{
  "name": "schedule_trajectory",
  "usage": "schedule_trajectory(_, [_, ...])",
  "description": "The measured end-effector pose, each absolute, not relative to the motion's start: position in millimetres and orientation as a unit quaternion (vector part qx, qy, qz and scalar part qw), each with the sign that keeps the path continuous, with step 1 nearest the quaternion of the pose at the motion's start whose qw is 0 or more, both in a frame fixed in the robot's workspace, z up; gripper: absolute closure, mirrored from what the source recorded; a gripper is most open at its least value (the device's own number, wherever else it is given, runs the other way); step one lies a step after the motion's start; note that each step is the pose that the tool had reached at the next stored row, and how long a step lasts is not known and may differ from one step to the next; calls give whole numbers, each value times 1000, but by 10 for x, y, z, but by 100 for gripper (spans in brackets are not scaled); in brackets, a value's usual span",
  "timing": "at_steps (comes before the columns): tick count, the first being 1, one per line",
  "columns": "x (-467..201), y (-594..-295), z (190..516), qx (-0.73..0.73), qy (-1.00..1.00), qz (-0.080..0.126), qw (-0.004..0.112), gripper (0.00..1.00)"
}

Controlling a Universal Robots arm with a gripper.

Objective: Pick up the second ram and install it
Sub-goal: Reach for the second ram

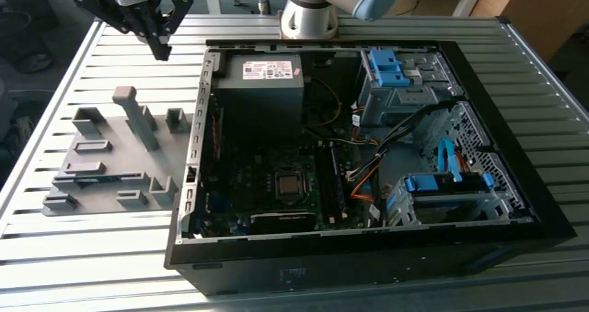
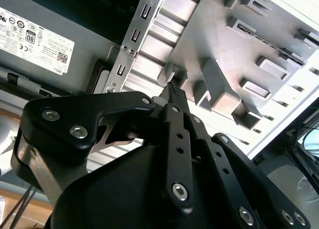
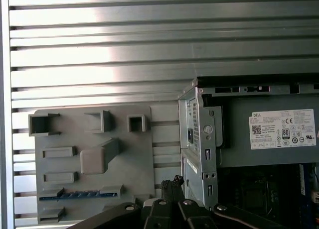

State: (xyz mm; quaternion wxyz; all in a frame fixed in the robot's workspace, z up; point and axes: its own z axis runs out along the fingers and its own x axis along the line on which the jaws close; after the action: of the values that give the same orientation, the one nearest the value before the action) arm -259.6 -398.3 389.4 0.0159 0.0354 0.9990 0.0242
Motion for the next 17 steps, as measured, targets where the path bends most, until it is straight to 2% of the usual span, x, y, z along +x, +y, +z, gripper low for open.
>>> schedule_trajectory(17, [-2642, -3983, 3892, 35, 999, 24, 16, 89])
